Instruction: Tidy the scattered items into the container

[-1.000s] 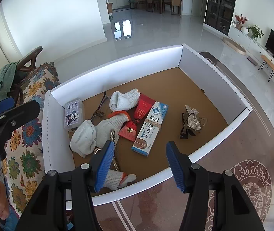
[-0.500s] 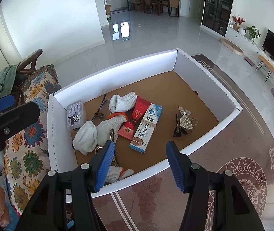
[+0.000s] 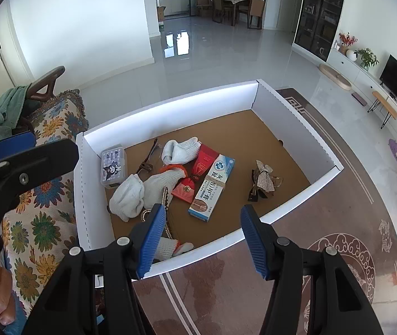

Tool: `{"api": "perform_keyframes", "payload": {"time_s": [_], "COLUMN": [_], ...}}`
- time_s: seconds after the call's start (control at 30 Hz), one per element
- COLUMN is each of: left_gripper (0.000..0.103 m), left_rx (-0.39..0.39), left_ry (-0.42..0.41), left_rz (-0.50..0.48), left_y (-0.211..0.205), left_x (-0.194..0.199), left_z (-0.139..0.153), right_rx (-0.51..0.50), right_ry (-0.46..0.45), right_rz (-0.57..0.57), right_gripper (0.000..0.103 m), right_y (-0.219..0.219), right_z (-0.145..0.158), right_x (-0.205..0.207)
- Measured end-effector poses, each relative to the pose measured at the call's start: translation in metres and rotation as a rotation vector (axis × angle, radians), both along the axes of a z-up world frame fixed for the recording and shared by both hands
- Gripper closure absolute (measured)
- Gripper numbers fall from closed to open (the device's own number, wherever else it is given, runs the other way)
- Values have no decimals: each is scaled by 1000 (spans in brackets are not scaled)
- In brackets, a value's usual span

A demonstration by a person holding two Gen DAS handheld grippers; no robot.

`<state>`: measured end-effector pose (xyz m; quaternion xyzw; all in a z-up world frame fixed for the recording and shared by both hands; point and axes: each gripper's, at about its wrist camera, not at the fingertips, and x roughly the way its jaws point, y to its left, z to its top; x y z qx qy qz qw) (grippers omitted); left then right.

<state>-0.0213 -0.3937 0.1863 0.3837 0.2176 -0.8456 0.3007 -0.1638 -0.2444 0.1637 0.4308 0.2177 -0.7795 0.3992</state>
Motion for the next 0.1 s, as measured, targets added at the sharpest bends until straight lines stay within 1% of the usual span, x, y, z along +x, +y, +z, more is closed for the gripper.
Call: {"api": "perform_keyframes", "payload": {"time_s": [0.1], "left_gripper": [0], "left_rx": [-53], "left_ry": [-6], "left_rz": [40], "left_y": [2], "left_x": [2], "left_z": [1], "right_rx": [-8], "right_ry": [-2], "right_rz": [-15], "right_gripper": [46], "right_y": [2], "right_z": [0], "right_x": [-5]}}
